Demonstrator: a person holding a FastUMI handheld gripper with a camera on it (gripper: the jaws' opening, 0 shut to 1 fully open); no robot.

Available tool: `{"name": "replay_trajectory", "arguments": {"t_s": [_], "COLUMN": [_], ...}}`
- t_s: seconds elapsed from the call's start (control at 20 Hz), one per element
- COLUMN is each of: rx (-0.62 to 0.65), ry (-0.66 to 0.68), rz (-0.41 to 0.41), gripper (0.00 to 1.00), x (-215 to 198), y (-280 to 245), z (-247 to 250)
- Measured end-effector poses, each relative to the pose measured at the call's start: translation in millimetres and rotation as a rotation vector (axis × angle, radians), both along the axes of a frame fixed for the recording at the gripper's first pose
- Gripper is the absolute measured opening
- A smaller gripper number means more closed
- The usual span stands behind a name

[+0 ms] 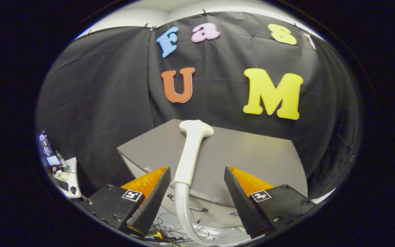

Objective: Iron the clothes twice with a garment steamer, once on the left side and once on the right side.

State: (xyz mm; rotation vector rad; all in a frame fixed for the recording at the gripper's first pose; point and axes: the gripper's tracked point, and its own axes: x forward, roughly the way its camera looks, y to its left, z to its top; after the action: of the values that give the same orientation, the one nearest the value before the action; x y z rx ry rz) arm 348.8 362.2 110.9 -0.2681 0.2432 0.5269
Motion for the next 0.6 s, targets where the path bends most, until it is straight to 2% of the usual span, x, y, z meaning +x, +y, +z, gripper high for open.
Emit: {"name": "replay_trajectory", "arguments": {"t_s": [0.25, 0.3, 0.35, 0.4, 0.45, 0.6], "rx": [-0.059, -0.057, -0.058, -0.066, -0.043, -0.036], "ry": [0.07, 0.087, 0.112, 0.153, 0.118, 0.153], "rz": [-0.023, -0.015, -0.009, -0.007, -0.022, -0.06], "gripper": [0.93, 0.8, 0.77, 0.68, 0.64, 0.55], "x": [46, 50, 55, 54, 58, 63], "y": [28, 32, 39, 40, 41, 45], "z": [-16, -19, -24, -34, -29, -27]}}
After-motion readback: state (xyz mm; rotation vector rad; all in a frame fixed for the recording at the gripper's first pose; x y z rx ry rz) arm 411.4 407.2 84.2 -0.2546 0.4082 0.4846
